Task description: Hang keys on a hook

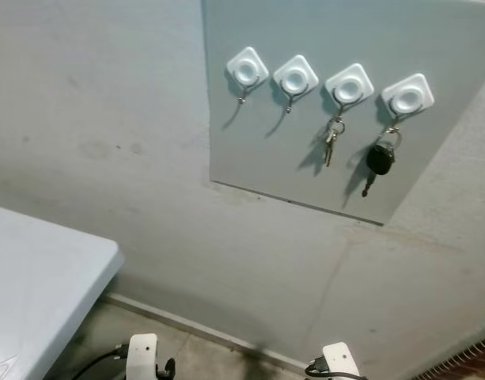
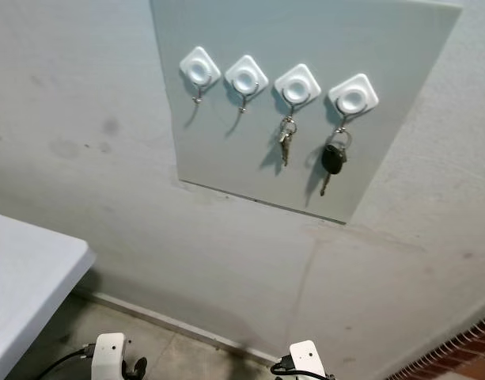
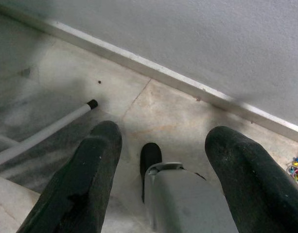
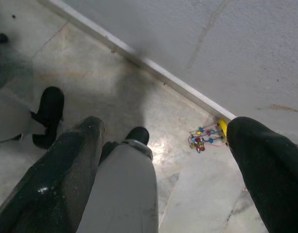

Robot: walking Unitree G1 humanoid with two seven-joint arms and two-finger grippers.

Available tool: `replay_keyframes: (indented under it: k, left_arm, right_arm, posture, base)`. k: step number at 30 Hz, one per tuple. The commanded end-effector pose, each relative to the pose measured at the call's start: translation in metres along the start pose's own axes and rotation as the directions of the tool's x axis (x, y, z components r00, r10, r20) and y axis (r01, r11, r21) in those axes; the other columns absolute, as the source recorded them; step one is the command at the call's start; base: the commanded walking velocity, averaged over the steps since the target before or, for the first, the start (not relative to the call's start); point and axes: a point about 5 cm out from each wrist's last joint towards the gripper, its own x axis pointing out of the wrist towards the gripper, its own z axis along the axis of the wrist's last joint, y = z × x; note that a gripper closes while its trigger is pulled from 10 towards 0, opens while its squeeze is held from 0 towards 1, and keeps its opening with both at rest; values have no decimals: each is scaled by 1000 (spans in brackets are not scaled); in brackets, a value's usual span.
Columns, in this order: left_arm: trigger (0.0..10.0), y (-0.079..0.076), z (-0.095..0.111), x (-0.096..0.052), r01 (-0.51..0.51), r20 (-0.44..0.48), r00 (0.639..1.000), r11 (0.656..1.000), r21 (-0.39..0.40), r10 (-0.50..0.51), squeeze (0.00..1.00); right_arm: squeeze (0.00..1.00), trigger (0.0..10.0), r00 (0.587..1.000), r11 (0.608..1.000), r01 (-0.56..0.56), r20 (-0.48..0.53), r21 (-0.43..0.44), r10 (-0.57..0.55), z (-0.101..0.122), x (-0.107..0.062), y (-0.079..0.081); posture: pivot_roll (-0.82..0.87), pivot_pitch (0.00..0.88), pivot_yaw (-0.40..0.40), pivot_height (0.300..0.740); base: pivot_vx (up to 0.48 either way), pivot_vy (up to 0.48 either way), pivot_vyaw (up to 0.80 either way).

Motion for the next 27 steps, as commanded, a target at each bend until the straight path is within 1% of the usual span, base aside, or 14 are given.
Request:
replay_keyframes:
  k: [1,8,14,27]
  left_arm:
    - [10000,3,-5,-2,-10,-12,1000,1000,-6,10,0]
    - [10000,5,-9,-3,-22,-22,1000,1000,-12,22,0]
    - [10000,7,-7,-3,-32,-17,999,999,-20,31,0]
    - [10000,6,-5,-2,-35,-14,999,999,-32,35,0]
  right_arm:
    - [0,10000,1000,1000,-4,-6,1,4,0,0,-1]
    - [0,10000,1000,1000,5,-13,1,-5,-1,0,-2]
    - [0,10000,1000,1000,7,-12,13,-7,0,0,-3]
    - [0,10000,1000,1000,9,-17,7,-9,0,0,-4]
  posture:
    - [-96,0,-16,732]
    - [-90,0,-17,732]
    - [-85,0,-16,732]
    - [-79,0,-23,732]
  base:
    - [0,0,800]
    - [0,0,800]
    - [0,0,800]
    - [0,0,800]
